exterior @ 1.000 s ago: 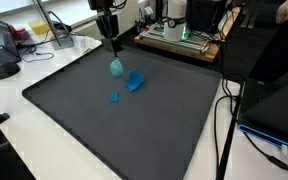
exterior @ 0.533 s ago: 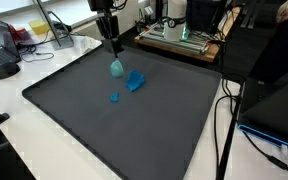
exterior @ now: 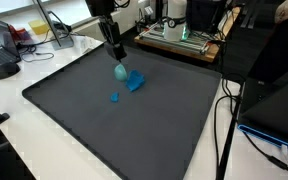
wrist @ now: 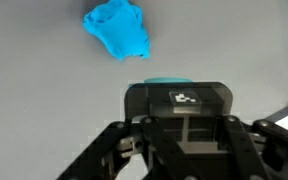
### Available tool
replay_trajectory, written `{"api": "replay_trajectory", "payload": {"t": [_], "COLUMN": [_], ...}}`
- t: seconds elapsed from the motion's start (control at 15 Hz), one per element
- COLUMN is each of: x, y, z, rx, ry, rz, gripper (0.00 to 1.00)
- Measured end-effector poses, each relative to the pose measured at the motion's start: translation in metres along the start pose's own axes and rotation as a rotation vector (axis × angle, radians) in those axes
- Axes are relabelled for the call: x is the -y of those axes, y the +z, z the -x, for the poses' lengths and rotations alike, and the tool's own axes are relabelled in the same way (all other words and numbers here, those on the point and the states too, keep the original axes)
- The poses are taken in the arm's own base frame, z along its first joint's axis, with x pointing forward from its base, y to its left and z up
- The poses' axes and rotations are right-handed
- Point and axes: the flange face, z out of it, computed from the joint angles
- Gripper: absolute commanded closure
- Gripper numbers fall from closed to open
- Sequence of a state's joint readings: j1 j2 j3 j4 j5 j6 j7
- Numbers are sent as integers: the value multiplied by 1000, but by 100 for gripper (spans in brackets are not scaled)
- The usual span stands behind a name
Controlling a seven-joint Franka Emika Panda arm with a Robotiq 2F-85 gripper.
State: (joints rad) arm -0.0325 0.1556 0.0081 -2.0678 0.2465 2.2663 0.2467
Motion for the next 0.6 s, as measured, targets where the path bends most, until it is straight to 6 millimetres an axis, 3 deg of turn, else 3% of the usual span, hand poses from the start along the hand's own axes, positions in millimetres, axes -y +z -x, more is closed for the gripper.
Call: {"api": "replay_trajectory", "payload": {"t": [0.33,0.6], "x": [15,14], "y": [0,-7], "z": [-15,-35], "rx": [70,98], "ry": [53,81], "rz": [30,35], "gripper": [79,79]}}
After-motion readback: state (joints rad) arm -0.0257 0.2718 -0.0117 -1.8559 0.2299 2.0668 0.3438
